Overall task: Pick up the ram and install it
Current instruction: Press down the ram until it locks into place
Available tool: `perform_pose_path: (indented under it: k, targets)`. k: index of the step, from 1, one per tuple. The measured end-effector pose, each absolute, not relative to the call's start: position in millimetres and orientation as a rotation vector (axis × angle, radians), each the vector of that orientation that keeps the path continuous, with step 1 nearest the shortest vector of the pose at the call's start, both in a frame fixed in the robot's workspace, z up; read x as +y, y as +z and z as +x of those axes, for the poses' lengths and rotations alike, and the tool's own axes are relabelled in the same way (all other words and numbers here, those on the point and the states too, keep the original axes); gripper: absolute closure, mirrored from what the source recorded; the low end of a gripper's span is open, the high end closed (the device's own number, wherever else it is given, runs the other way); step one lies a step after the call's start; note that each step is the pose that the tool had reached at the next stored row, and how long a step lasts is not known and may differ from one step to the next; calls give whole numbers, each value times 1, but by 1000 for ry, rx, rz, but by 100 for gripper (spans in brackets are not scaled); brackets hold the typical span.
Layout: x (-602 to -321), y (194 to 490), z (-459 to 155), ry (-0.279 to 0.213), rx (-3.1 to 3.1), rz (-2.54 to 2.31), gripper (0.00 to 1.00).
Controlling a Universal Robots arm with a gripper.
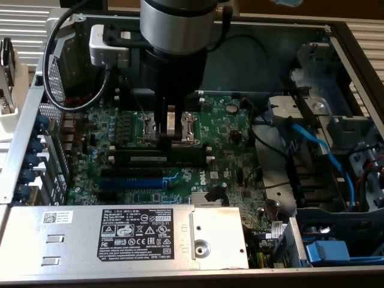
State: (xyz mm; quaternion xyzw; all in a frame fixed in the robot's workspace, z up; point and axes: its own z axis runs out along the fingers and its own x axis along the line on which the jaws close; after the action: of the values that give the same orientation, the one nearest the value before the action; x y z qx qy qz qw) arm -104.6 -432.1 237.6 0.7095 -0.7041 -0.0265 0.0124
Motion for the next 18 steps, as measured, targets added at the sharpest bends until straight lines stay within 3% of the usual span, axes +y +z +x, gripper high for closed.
perform_pose_path:
  k: [18]
  targets:
    - [-435, 236, -103, -84, -2195, 2212, 90]
